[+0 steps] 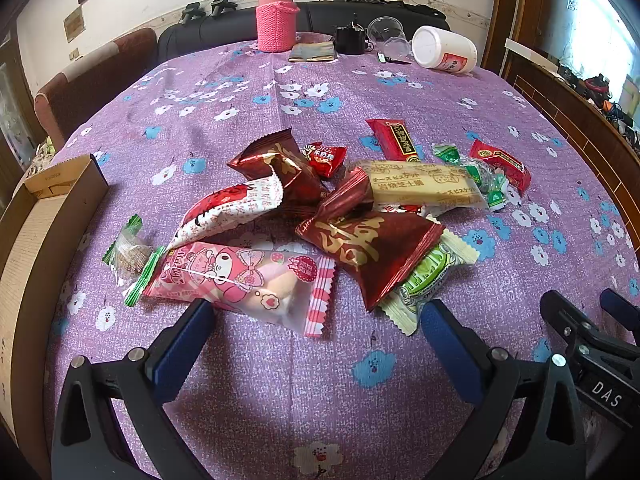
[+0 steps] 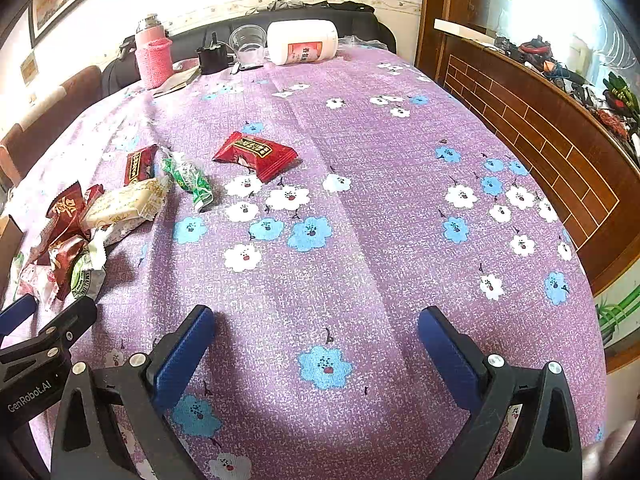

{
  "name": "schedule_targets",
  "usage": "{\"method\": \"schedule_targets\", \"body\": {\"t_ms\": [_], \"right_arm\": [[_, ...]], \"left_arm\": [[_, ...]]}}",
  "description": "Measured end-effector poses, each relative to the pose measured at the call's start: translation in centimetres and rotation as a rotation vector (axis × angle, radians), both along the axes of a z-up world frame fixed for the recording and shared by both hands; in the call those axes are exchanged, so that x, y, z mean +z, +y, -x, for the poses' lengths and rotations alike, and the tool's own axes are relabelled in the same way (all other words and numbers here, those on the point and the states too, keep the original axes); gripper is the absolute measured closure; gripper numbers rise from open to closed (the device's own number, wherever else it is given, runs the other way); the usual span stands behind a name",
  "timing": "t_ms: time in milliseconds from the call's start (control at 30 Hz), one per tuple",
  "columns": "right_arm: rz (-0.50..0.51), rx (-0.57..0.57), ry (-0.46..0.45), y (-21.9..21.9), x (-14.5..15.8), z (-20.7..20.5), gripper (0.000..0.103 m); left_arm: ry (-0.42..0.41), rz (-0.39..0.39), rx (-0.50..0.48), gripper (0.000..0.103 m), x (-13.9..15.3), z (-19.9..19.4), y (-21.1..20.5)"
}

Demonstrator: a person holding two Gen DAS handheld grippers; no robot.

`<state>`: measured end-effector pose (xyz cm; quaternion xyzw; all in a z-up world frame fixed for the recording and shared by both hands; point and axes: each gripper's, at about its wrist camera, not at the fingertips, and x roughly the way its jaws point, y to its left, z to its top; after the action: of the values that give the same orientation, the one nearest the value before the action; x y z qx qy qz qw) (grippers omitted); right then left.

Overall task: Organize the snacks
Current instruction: 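Move the right tool over the snack pile and open its fingers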

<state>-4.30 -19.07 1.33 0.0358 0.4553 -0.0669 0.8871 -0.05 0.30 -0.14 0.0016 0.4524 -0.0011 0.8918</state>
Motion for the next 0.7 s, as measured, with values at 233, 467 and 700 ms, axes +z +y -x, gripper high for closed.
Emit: {"method": "schedule_targets", "body": {"t_ms": [233,467,700], "right_arm": [[0.0,0.0,-0.001,-0.03,-0.03,0.02,0.001],[0.0,0.0,-0.001,-0.01,-0.07,0.02,0.001],[0.0,-0.003,-0.001,-0.01,-0.09,-0.01,0.001]], "left_arm": [[0.0,0.0,0.0,0.0,0.0,0.01,0.01],[0.0,-0.004,-0.001,0.0,0.01,0.0,-0.06],[0.044,-0.001,-0.058,0.0,0.48,0.84,-0.45]]}}
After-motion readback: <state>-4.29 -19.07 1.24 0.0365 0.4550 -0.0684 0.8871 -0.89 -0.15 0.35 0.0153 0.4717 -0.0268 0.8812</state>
